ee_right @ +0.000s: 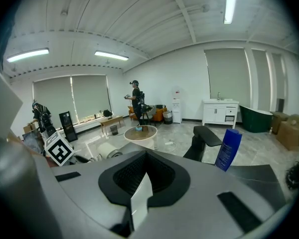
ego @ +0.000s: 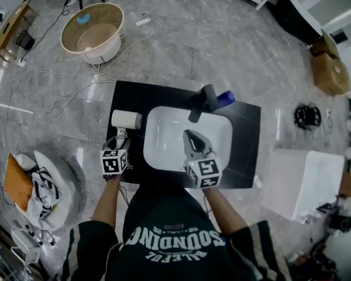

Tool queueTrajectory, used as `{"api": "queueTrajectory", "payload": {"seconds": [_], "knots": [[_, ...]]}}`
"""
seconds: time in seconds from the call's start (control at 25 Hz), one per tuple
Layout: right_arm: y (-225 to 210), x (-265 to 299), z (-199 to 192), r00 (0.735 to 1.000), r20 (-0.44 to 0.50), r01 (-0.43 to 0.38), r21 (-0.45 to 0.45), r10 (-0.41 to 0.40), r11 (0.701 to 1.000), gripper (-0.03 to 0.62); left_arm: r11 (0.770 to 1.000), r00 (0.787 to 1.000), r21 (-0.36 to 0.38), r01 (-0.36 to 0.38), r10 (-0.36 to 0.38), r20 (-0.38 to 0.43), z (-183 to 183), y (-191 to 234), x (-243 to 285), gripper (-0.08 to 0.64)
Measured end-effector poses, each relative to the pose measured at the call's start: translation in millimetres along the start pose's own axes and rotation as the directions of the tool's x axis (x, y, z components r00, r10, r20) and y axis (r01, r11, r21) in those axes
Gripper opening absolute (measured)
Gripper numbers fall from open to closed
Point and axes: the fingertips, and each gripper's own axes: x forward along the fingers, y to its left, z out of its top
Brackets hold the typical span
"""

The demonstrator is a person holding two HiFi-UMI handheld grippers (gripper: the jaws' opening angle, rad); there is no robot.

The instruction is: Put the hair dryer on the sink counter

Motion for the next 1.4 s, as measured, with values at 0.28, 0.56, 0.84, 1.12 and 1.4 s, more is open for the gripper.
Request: {"api": "queueTrajectory", "payload": {"seconds": [0.28, 0.56, 0.84, 1.12, 1.4], "knots": [[-8, 1, -2, 1.000, -0.016, 0.022, 0.014, -0.022, 1.000, 0.000, 0.999, 0.999, -0.036, -0.015, 0.014, -0.035, 0, 14, 20, 0.209], [-10, 2, -7, 0.999, -0.024, 0.026, 0.020, -0.026, 0.999, 0.000, 0.999, 0.997, -0.033, -0.027, 0.024, -0.077, -7, 19, 30, 0.209], [-10, -3, -6, 0.999, -0.027, 0.033, 0.031, -0.032, 0.999, 0.000, 0.999, 0.996, -0.043, -0.027, 0.023, -0.084, -6, 18, 30, 0.209], [-9, -6, -12, 0.999, -0.028, 0.037, 0.032, -0.036, 0.999, 0.000, 0.999, 0.995, -0.026, -0.030, 0.027, -0.098, -10, 19, 34, 0.210], [-14, -9, -12, 0.999, -0.017, 0.040, 0.045, -0.039, 0.998, 0.000, 0.998, 0.992, -0.059, 0.027, -0.034, -0.118, -4, 16, 28, 0.235]]}}
